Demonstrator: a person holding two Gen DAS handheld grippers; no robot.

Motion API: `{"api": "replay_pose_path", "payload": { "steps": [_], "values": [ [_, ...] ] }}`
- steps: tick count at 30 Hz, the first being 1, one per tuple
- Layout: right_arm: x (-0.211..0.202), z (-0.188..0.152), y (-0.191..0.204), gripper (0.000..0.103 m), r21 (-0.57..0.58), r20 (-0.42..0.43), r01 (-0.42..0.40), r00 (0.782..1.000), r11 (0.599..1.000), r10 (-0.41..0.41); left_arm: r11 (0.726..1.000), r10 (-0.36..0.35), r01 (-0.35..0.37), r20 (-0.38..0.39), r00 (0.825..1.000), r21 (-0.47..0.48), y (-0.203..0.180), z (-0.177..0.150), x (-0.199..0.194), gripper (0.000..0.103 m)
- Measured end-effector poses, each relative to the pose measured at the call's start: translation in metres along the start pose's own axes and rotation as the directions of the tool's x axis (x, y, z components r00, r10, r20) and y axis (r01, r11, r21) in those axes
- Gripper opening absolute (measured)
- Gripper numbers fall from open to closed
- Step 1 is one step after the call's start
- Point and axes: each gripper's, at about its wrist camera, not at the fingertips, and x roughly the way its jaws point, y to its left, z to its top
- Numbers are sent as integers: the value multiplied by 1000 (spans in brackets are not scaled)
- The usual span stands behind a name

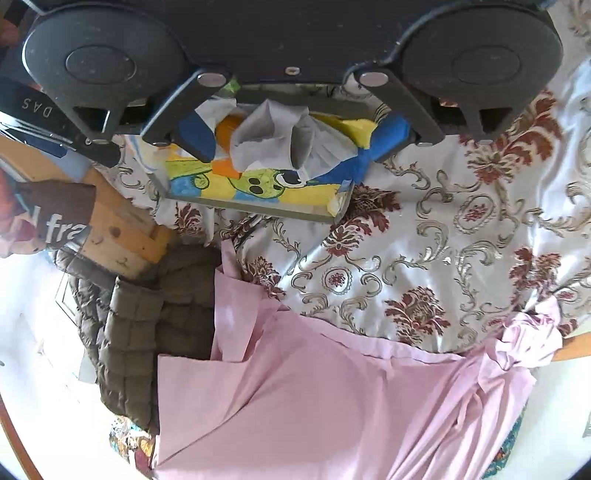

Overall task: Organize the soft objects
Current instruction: 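Open both tools to drop the tissues into the cartoon tray, then move both open tools back toward the black sock and beige pouch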

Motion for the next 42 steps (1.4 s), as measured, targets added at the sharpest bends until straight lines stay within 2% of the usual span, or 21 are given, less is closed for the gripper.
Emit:
{"api": "replay_pose_path", "payload": {
  "steps": [10, 14, 20, 25, 32, 42],
  "values": [
    [-86, -24, 13, 103, 57, 47, -19, 999, 998, 16, 997, 42, -47, 84, 996, 54, 2, -29, -91, 102],
    [-112, -37, 18, 103, 63, 40, -26, 999, 998, 23, 996, 37, -41, 54, 998, 74, 4, -42, -109, 102],
    [-134, -57, 31, 103, 44, -49, -1, 999, 999, 3, 994, 41, -37, -39, 998, 99, 11, -65, -123, 102],
    [-142, -73, 41, 103, 38, -135, -13, 991, 999, 18, 993, 61, -52, -92, 994, 102, 25, -87, -133, 102],
    [-136, -86, 65, 103, -57, -222, -59, 974, 997, 45, 986, 103, -82, -148, 984, 144, 37, -108, -134, 102],
    [-126, -95, 77, 103, -82, -276, -113, 957, 990, 87, 983, 140, -118, -164, 976, 137, 54, -105, -126, 102]
  ]
}}
